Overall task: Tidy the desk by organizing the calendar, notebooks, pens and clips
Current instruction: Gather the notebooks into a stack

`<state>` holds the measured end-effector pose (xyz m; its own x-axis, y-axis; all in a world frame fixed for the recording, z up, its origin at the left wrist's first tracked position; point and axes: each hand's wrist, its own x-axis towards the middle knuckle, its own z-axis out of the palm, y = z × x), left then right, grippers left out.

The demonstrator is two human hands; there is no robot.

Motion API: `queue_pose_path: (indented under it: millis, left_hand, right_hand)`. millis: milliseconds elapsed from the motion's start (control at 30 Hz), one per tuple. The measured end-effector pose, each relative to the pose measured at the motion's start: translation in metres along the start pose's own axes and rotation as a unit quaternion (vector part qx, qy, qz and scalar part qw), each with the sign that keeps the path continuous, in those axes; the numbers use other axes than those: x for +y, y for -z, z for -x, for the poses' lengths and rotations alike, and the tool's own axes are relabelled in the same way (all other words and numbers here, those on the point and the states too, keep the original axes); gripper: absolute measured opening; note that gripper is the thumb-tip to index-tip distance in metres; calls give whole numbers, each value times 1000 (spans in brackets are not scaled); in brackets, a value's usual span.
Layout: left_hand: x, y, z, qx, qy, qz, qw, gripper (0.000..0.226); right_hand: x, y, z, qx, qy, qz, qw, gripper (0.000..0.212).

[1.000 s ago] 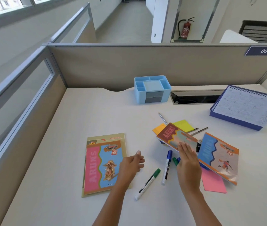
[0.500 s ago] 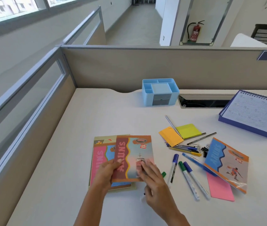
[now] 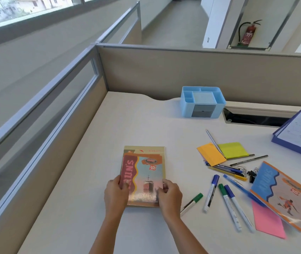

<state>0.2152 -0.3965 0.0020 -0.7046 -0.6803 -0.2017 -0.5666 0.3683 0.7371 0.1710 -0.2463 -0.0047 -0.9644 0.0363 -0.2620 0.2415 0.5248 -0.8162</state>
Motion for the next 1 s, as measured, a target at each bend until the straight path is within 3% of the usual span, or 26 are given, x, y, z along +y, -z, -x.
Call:
queue_pose_path:
  millis: [100, 367, 500, 700, 867, 1000]
  left_hand:
    - [-2, -3, 3, 29, -6, -84, 996, 22]
    - [-6, -13, 6, 42, -29, -122, 991, 41]
    - [9, -29, 16, 62, -103, -118, 986, 53]
    - [52, -78, 47, -15, -211, -83, 974, 44]
    - [83, -111, 68, -86, -270, -60, 957, 39]
    - [95, -123, 77, -125, -270, -60, 953, 40]
  right_hand:
    - [-1, -4, -3, 7, 1, 13, 1000, 27]
    - [2, 0, -7, 23, 23, 42, 999, 15]
    - [16, 40, -23, 105, 22, 23, 994, 32]
    - [62, 132, -50, 251, -5, 42, 967, 11]
    - [107, 207, -50, 385, -76, 51, 918, 30]
    - [140, 250, -43, 439, -229, 11, 869, 53]
